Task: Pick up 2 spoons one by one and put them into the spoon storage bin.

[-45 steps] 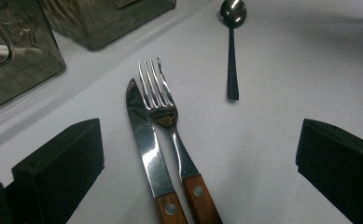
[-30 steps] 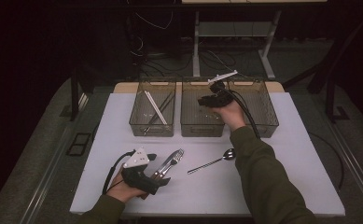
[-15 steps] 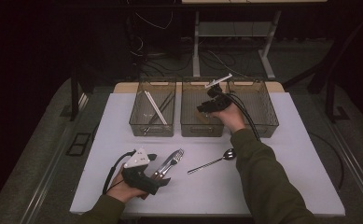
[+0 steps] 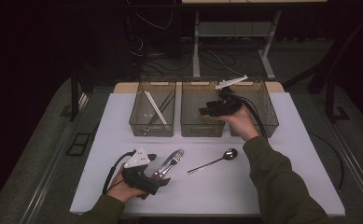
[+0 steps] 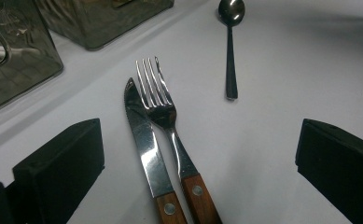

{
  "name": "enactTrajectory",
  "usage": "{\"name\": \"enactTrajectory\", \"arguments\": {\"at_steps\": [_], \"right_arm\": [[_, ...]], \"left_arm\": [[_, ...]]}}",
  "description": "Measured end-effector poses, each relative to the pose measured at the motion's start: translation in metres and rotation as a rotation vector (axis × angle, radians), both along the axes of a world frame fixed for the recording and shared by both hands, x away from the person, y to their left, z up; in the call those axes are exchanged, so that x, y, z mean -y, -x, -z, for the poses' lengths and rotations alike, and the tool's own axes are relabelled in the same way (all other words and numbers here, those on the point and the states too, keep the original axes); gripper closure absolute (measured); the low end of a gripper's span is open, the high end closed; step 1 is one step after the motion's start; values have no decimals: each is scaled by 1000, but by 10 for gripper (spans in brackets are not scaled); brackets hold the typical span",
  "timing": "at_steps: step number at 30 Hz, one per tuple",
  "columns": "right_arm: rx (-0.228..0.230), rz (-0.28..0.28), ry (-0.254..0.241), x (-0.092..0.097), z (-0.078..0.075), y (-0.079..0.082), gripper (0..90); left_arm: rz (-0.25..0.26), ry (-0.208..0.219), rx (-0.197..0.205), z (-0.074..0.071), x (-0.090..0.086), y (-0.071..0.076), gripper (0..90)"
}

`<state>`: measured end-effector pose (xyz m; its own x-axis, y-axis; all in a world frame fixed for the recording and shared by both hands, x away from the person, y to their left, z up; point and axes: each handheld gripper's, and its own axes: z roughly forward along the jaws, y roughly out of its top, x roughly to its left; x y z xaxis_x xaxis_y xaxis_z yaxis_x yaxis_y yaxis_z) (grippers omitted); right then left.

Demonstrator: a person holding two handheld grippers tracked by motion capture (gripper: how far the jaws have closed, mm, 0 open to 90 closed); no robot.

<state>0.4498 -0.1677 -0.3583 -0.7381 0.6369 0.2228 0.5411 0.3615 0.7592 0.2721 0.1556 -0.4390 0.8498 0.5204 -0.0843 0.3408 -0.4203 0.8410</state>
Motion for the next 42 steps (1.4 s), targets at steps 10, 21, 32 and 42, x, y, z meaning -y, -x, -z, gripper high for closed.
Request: {"name": "enactTrajectory", "arguments": {"at_steps": [10,21,32,42], "right_arm": [[37,-17,6,19,-7,36,543],[21,-18,65,40,10,65,745],[-23,-44,161,45,47,87,870],[-53,-50,262,36,70,85,898]], "left_arm": [[-6,-2,-2,0,-1,1,0],[-6,-9,-4,0,-1,0,0],[-4,-17,-3,0,-1,0,0],[-4,-20,-2,0,-1,0,0]]}}
